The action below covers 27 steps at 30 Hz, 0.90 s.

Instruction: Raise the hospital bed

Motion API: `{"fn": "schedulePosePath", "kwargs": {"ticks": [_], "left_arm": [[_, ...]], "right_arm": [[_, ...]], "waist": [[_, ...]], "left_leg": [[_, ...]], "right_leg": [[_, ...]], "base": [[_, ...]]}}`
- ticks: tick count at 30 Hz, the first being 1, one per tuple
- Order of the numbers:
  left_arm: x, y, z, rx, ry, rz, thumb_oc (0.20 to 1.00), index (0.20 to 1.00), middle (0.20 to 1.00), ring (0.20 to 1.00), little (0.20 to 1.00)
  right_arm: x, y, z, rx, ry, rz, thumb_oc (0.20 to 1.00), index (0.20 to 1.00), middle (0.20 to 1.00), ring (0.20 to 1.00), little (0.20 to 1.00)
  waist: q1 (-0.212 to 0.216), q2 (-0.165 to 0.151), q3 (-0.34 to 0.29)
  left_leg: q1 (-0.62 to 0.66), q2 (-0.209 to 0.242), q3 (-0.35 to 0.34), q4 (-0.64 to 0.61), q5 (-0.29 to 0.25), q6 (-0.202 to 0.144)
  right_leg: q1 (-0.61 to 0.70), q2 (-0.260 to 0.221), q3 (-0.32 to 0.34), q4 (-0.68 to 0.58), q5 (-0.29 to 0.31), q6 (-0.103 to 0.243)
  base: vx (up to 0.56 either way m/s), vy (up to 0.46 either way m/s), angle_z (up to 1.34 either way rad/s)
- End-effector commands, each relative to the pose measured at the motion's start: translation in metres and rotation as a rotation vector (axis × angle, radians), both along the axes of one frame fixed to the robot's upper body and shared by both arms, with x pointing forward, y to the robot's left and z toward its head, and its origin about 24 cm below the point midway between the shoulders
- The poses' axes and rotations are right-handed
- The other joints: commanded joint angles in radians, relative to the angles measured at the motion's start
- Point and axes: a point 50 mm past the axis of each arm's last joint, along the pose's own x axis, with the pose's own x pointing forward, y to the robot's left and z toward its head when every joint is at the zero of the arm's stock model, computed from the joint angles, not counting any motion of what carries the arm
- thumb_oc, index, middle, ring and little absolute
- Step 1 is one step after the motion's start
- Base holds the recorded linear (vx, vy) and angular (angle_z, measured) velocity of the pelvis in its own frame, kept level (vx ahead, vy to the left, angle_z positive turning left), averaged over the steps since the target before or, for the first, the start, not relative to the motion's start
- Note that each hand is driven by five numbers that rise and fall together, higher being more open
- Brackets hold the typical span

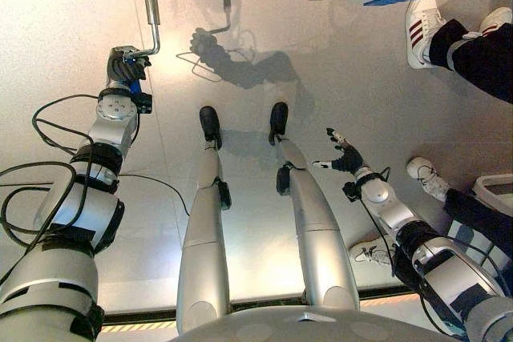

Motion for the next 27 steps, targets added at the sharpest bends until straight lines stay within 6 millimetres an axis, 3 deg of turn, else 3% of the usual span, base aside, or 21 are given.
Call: {"fn": "schedulePosePath", "kwargs": {"ticks": [1, 8, 19, 27], "left_arm": [[0.000, -0.010, -0.016, -0.005, 0.041, -0.037, 0.200, 0.200, 0.200, 0.200, 0.200], [0.003, -0.012, -0.019, -0.009, 0.071, -0.018, 0.200, 0.200, 0.200, 0.200, 0.200], [0.013, -0.018, -0.006, 0.029, 0.090, -0.009, 0.200, 0.200, 0.200, 0.200, 0.200], [0.012, -0.019, -0.015, 0.046, 0.142, 0.006, 0.200, 0.200, 0.200, 0.200, 0.200]], "right_arm": [[-0.011, -0.007, -0.007, -0.039, 0.031, 0.023, 1.000, 1.000, 1.000, 1.000, 1.000], [-0.008, -0.005, -0.004, -0.047, 0.023, 0.036, 1.000, 1.000, 1.000, 1.000, 1.000], [-0.001, 0.001, 0.006, -0.048, -0.006, 0.068, 1.000, 1.000, 1.000, 1.000, 1.000], [-0.002, 0.006, 0.005, -0.042, -0.004, 0.090, 1.000, 1.000, 1.000, 1.000, 1.000]], "waist": [[-0.025, 0.028, 0.013], [-0.029, 0.020, 0.018], [-0.047, 0.001, 0.028], [-0.058, -0.010, 0.027]], "left_leg": [[0.034, -0.074, -0.004, 0.028, -0.061, 0.042], [0.032, -0.073, -0.005, 0.027, -0.058, 0.041], [0.017, -0.067, -0.005, 0.030, -0.058, 0.042], [0.014, -0.065, -0.002, 0.036, -0.063, 0.044]], "right_leg": [[0.066, 0.038, -0.017, -0.127, 0.121, 0.113], [0.063, 0.039, -0.016, -0.126, 0.123, 0.112], [0.046, 0.041, -0.017, -0.116, 0.124, 0.113], [0.041, 0.045, -0.015, -0.113, 0.123, 0.113]], "base": [[0.00, 0.000, 0.00], [0.00, 0.000, 0.00], [0.00, 0.000, 0.00], [0.00, 0.000, 0.00]]}}
